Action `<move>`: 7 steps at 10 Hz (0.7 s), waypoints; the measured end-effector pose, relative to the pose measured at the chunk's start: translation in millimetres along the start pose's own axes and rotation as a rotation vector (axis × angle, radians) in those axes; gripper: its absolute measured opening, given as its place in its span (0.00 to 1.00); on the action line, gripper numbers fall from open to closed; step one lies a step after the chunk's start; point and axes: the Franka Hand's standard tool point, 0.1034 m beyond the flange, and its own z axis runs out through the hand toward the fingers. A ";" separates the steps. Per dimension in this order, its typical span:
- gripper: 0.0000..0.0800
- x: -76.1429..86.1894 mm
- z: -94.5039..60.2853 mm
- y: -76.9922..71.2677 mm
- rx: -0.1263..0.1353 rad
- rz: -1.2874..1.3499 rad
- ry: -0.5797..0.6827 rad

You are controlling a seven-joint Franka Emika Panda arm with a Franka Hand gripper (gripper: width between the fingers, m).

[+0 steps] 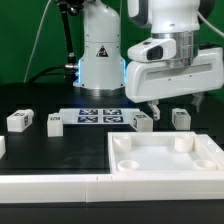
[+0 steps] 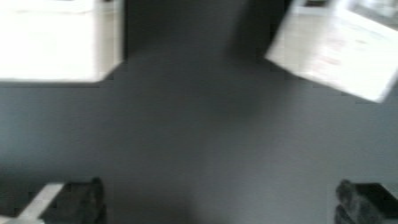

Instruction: Assemble one leg

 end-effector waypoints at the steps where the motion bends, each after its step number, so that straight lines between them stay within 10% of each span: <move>1: 0.81 3.3 -1.7 -6.5 0.007 0.106 0.005; 7: 0.81 -0.3 2.3 -24.1 0.028 0.274 0.003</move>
Offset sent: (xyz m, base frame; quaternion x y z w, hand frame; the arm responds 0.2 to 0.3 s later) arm 0.0000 0.0000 0.0000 0.0000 0.0000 0.2377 0.9713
